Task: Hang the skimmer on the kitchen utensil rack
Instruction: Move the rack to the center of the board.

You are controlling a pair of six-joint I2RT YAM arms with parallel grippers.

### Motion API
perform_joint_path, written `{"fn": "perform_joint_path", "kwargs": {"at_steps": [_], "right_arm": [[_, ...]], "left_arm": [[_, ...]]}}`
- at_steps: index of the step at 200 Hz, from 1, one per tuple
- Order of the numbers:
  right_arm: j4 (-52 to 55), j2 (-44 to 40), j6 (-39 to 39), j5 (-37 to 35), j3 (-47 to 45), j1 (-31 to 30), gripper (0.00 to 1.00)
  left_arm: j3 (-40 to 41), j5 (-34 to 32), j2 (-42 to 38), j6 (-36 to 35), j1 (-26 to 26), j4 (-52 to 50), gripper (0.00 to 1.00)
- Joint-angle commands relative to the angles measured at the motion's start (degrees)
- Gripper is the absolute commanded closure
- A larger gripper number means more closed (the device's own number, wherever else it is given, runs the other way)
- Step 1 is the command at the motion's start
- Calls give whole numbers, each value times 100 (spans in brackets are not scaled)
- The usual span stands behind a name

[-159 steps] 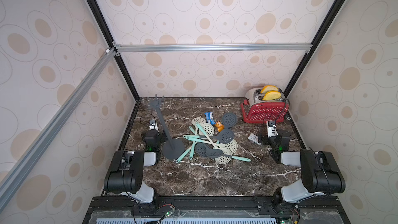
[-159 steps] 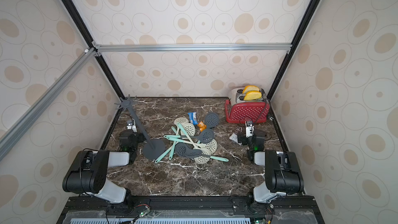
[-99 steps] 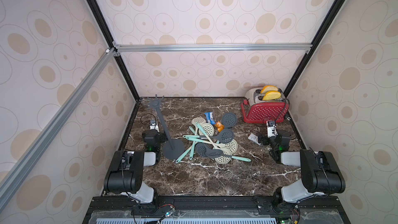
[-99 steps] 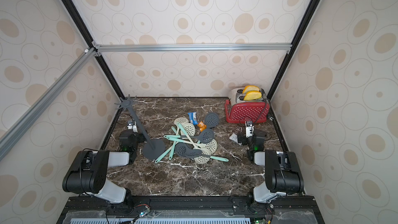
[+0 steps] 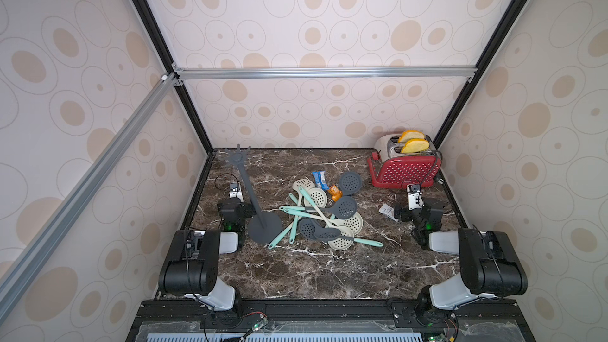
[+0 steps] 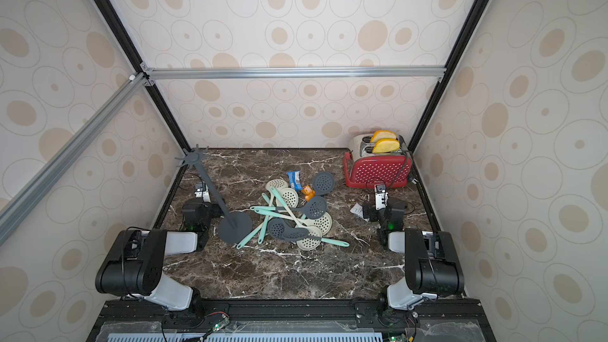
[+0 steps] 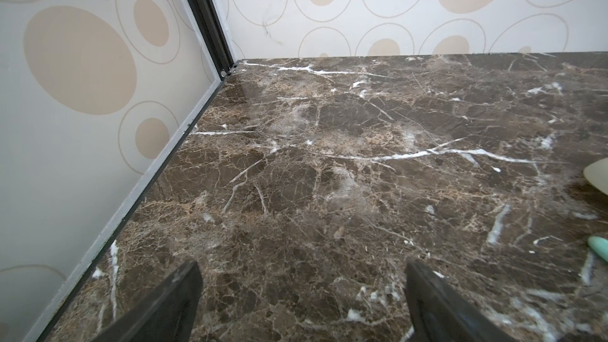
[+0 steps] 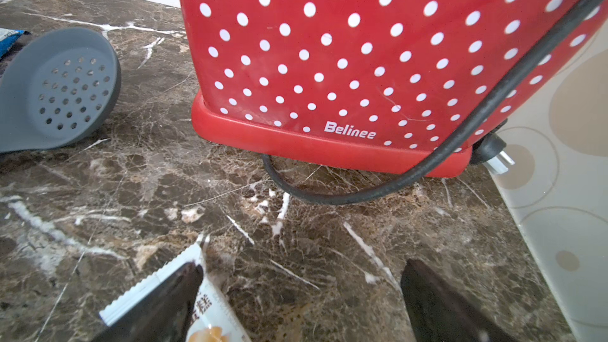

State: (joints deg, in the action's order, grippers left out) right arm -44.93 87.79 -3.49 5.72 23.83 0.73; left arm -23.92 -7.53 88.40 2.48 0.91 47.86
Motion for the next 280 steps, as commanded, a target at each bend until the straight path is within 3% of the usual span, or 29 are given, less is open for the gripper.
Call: {"fn": "perform_joint_path", "kwargs": {"at_steps": [1,37,84,95,118,141,159,204,218,261,280], "right_arm": [[21,4,11,45,36,41,0],[-69,-273,-47,213,-121,41,0],[1199,-1334,132,-118,133,41,0],[1438,-1567,434,-483,209,41,0],[2969,-1880,2258,-2165,814,40,0],[4306,-1969,2797,-2803,1370,41,0],[5044,-2102,2964,-2869,1661,41,0],[6086,-2352,2947,-1442,2302,85,0],[5950,-2374,2910,-734,2376,85,0],[5749,-2660,2750,1396,2584,73,0],[5704,-2672,2776,2005,2670,-5,0]], "left_arm": [[-26,82,-18,-104,24,41,1],[334,-69,-489,-46,16,356,1],[-56,-679,-2094,274,-104,-1840,1],[-185,-733,-2382,471,-102,-2310,1],[-547,-832,-2891,1163,-105,-3341,1],[-1011,-1074,-3291,1764,-100,-4595,1],[-1297,-1281,-3588,2114,-100,-5401,1],[-1722,-489,-4293,2531,-104,-6525,1],[-1926,-329,-4417,2868,-104,-7016,1],[-1840,1163,-5046,3411,-104,-7435,1],[-1797,1433,-5198,3527,-115,-7743,1]]}}
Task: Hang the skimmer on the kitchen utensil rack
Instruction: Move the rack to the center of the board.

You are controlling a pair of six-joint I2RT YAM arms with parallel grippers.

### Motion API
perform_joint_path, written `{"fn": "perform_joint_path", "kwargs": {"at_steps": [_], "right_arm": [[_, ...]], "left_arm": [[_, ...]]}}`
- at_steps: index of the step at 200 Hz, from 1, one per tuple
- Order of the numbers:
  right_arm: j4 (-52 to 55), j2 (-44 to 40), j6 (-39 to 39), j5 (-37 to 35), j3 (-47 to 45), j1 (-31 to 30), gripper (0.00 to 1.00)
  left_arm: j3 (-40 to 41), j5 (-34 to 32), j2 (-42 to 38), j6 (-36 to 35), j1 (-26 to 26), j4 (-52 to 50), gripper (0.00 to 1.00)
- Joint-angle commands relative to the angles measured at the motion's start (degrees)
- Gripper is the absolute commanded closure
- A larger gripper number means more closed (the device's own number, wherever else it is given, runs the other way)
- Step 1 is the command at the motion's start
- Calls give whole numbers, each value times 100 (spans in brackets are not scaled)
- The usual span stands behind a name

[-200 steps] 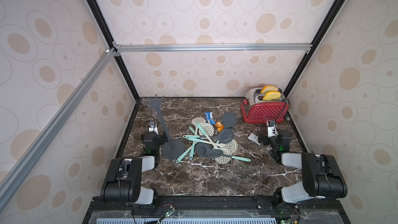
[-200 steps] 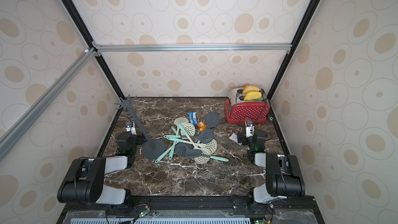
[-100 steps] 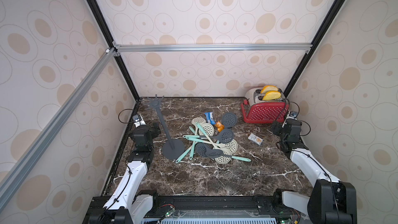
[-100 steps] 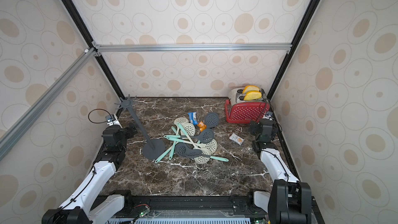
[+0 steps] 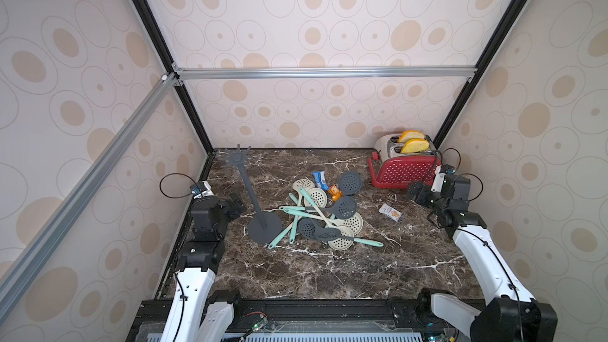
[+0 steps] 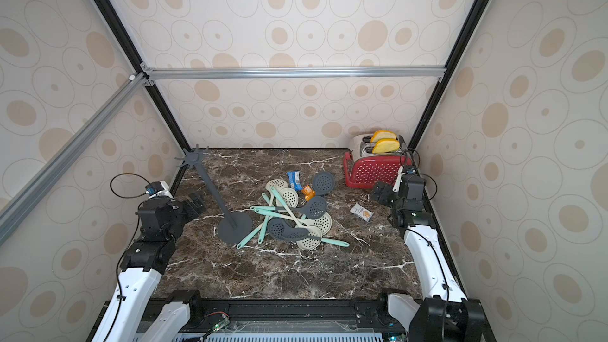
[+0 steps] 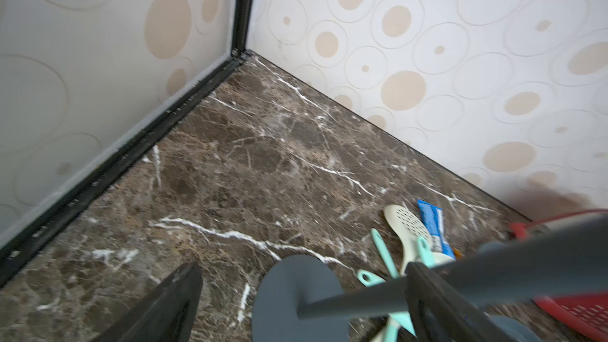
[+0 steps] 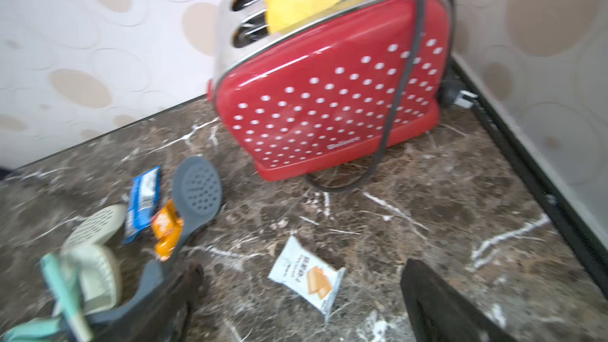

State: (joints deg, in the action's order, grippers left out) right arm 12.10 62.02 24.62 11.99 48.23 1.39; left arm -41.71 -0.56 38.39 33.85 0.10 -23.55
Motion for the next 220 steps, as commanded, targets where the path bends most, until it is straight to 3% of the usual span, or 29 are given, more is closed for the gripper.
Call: {"fn": "perform_joint_path", "kwargs": {"at_steps": [1,32,64,83,108,142,158,183,193,220], "right_arm": [[-6,-103,-31,1399,231,-74,0],[0,-396,-236,1550,240,-628,0],[407,-616,-804,1122,367,-1761,0],[369,-691,-928,1052,336,-2264,0],[224,-686,-1027,1119,328,-2587,0],[38,-741,-1066,1289,345,-2637,0],[62,-807,-1106,1316,369,-2635,0],[56,-887,-1099,1377,363,-2635,0],[56,-909,-1092,1424,356,-2643,0],[43,-928,-1090,1536,304,-2643,0]], "left_arm": [[-15,743,-199,397,-35,-613,1],[159,941,-262,311,-44,-633,1],[46,1503,-176,-538,-145,-358,1],[-30,1506,-124,-1095,-207,-349,2],[-38,1488,-34,-1418,-208,-34,4],[365,1562,100,-1464,-212,1218,4],[602,1713,238,-1413,-211,1848,15],[968,1845,366,-1442,-212,2714,51],[1120,1800,392,-1442,-214,2963,55],[1425,1697,574,-1477,-212,3499,53]]}}
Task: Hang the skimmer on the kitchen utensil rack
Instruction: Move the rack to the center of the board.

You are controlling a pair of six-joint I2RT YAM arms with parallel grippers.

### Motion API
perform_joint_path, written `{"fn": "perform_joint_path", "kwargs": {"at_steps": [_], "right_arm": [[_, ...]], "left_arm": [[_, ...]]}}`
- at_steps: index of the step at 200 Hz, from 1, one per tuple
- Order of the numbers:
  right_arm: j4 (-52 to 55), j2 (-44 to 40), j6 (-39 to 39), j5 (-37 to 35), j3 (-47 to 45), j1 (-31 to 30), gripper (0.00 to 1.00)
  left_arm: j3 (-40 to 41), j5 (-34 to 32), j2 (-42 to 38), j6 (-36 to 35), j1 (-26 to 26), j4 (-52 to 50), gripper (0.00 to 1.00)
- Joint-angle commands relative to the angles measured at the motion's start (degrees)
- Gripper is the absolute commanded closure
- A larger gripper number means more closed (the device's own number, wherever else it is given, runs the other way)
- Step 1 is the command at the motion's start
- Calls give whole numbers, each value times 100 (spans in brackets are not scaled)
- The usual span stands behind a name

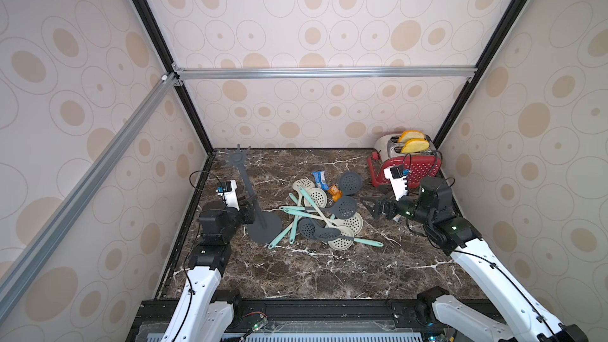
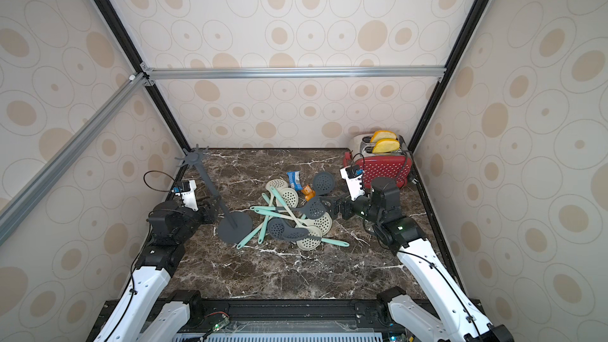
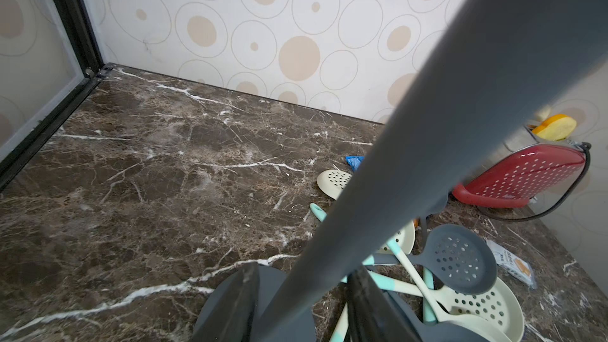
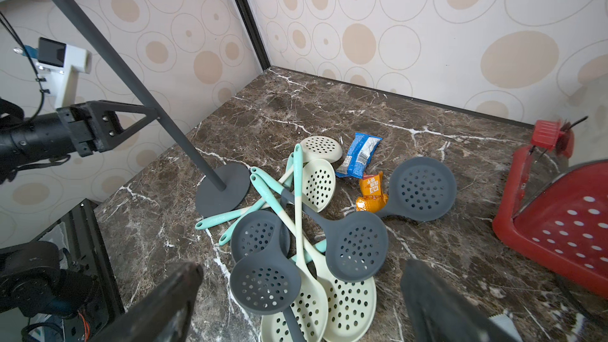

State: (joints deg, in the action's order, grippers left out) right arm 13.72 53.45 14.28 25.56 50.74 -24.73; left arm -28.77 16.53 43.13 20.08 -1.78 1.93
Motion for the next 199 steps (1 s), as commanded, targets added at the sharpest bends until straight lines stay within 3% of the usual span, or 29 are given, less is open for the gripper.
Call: {"fn": "perform_joint_path", "kwargs": {"at_steps": [1,50,118,199], "right_arm": [[-117,-67,-52,183,51,-31,0],[-141,-115,-30,255,-1,-49,0],[-157,-96,-19,141,-82,-251,0],[-84,-121,-45,-70,-204,-488,0]], "left_arm": [[137,-11,112,-105,-28,963,53],[104,169,738,-197,-23,1583,53],[68,402,1440,11,-266,2272,78],[-405,245,2238,-302,-1026,2610,80]]}}
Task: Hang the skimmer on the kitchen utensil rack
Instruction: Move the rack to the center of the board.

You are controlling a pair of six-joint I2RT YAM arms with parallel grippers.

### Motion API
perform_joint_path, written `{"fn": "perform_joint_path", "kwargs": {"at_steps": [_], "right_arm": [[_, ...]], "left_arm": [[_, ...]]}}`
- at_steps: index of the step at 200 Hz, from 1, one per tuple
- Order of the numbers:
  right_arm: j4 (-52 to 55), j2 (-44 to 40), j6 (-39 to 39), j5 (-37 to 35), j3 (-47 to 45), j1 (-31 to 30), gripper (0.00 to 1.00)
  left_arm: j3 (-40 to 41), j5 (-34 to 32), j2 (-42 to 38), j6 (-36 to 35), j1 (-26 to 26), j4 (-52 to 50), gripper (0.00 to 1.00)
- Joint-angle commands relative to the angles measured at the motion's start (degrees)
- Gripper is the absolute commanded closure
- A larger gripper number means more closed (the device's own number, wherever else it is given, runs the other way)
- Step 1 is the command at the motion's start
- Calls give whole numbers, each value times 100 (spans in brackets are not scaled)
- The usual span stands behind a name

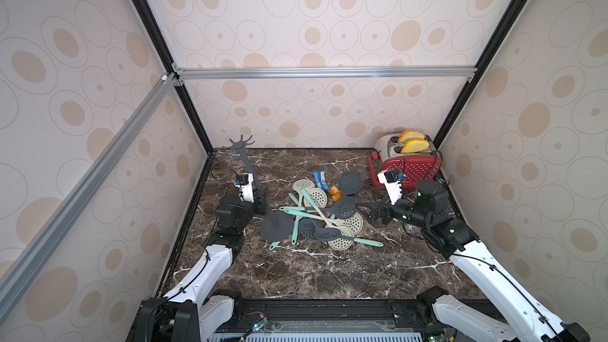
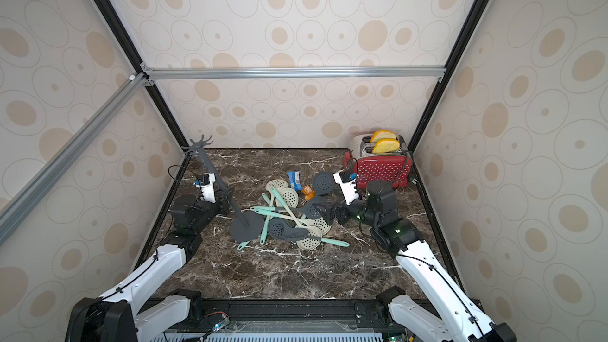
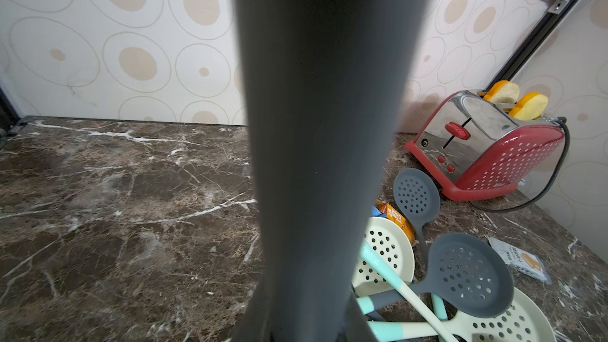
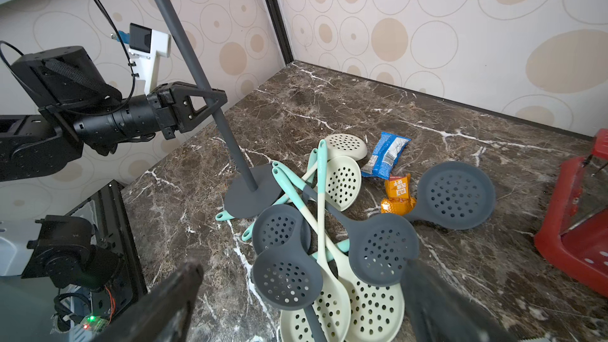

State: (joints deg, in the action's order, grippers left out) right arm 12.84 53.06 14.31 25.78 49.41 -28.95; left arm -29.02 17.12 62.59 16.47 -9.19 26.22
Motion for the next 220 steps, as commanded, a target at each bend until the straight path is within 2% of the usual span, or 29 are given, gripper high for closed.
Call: {"fn": "perform_joint_path", "kwargs": {"at_steps": [1,70,85,95,101,120,147,169,194,220], "right_arm": [[5,-79,-45,-100,-76,-66,0],[53,-160,15,-253,-182,-188,1],[90,-181,6,-298,-186,-203,1],[120,-188,-20,-326,-177,-216,1],[141,-187,-25,-340,-177,-215,1],[167,-182,-58,-349,-168,-222,1],[170,-105,-90,-329,-108,-236,1],[170,-42,-124,-319,-54,-264,1],[128,35,-125,-300,-19,-300,1],[98,149,-117,-266,7,-365,1]], "left_arm": [[-392,190,313,54,-294,186,80],[-1289,217,1211,-359,-1160,333,84],[-1438,33,1125,-649,-1161,-16,88],[-1536,-251,1021,-980,-1164,-337,95],[-1626,-400,973,-1181,-1136,-564,100],[-1821,-707,872,-1496,-942,-974,100],[-1897,-508,873,-1381,-343,-863,100],[-2147,-417,1076,-1840,-175,-884,100],[-2261,-519,1408,-2360,-128,-328,100],[-2468,-287,1946,-2339,11,368,100]]}}
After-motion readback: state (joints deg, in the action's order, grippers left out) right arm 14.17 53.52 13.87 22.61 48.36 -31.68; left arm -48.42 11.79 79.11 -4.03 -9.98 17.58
